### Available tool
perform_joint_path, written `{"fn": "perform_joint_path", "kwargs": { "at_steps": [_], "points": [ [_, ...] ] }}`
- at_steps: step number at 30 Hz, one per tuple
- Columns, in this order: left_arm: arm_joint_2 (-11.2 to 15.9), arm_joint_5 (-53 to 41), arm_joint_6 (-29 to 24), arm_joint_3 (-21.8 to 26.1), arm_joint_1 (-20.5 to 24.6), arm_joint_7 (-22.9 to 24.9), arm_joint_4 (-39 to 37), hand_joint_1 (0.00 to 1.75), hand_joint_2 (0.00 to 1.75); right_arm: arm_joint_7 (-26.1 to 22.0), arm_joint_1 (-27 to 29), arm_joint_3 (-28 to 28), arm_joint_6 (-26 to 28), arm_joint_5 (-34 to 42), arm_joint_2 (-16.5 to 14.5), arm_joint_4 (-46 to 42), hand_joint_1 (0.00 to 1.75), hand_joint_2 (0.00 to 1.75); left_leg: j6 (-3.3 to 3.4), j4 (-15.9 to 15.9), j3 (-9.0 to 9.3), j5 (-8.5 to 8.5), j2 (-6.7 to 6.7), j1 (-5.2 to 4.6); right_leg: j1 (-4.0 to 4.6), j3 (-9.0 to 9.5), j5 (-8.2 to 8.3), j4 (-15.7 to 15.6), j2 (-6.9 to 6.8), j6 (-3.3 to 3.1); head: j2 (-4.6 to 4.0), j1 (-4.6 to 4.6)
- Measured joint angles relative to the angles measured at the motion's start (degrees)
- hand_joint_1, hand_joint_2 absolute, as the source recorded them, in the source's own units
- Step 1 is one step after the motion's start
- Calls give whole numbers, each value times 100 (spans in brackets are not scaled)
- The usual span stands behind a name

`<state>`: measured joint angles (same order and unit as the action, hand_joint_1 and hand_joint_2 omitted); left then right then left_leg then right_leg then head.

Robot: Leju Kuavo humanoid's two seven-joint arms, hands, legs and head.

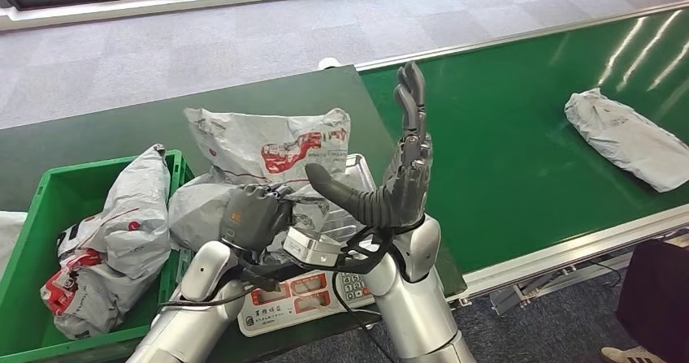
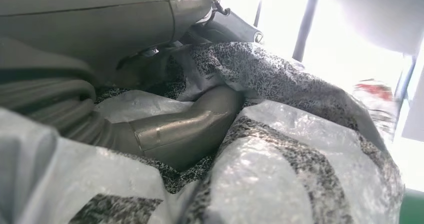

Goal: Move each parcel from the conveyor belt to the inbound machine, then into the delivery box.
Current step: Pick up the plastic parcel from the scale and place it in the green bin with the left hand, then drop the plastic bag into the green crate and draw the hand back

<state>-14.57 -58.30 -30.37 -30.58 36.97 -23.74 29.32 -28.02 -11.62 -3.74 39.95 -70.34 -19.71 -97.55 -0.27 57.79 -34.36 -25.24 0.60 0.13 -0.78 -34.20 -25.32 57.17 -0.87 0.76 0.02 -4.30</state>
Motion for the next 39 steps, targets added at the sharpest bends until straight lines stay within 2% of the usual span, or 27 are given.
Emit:
{"fn": "perform_joint_path", "kwargs": {
  "at_steps": [10, 14, 17, 21, 25, 29, 33, 39],
  "points": [
    [205, -61, -86, 5, 9, 72, 466, 175, 175, -1, -12, -13, -1, -10, -1, 96, 0, 175, 0, 0, -2, 0, -1, -2, -2, 0, 0, -1, -1, 0, 0, 0],
    [254, -491, -501, 5, -19, 343, 684, 175, 175, -56, -17, -13, -1, 21, 0, 125, 0, 175, 0, 0, -3, 0, -1, -1, -1, -2, 0, 0, 0, 0, -1, 1],
    [342, -1140, -576, 10, -79, 659, 1309, 175, 175, -120, -25, -13, -2, 54, -1, 165, 0, 175, 0, 0, -4, 0, -2, -1, 0, -2, 0, 0, -1, 0, 0, 1],
    [452, -1673, -336, 18, -199, 725, 2487, 175, 175, -165, -30, -13, -2, 65, -1, 207, 0, 175, 0, 0, -5, 0, -2, -1, -1, -3, 0, 0, -1, 0, 0, 0],
    [505, -1711, -388, 18, -343, 612, 3440, 175, 175, -214, -29, -12, -1, 76, -1, 214, 0, 175, 0, 0, -5, -1, -1, -1, -1, -4, 0, -1, -1, 0, -1, -1],
    [569, -979, -738, 13, -511, 219, 4208, 174, 175, -224, -24, -9, 0, 109, 0, 211, 0, 175, 0, 0, -4, -1, 0, -1, -1, -6, -1, -2, 1, 0, -1, 1],
    [666, -395, -895, -27, -625, -44, 4761, 171, 175, -246, -15, 1, 0, 149, -1, 202, 0, 175, 0, 0, -3, 0, 2, -1, 0, -8, 0, -2, 1, 0, 0, 1],
    [659, -538, -954, 23, -744, -352, 5363, 174, 175, -241, 15, 39, 0, 129, 1, 167, 0, 175, -1, 0, -3, 1, 2, -1, -1, -7, 0, -1, 3, 0, 0, 0]
  ]
}}
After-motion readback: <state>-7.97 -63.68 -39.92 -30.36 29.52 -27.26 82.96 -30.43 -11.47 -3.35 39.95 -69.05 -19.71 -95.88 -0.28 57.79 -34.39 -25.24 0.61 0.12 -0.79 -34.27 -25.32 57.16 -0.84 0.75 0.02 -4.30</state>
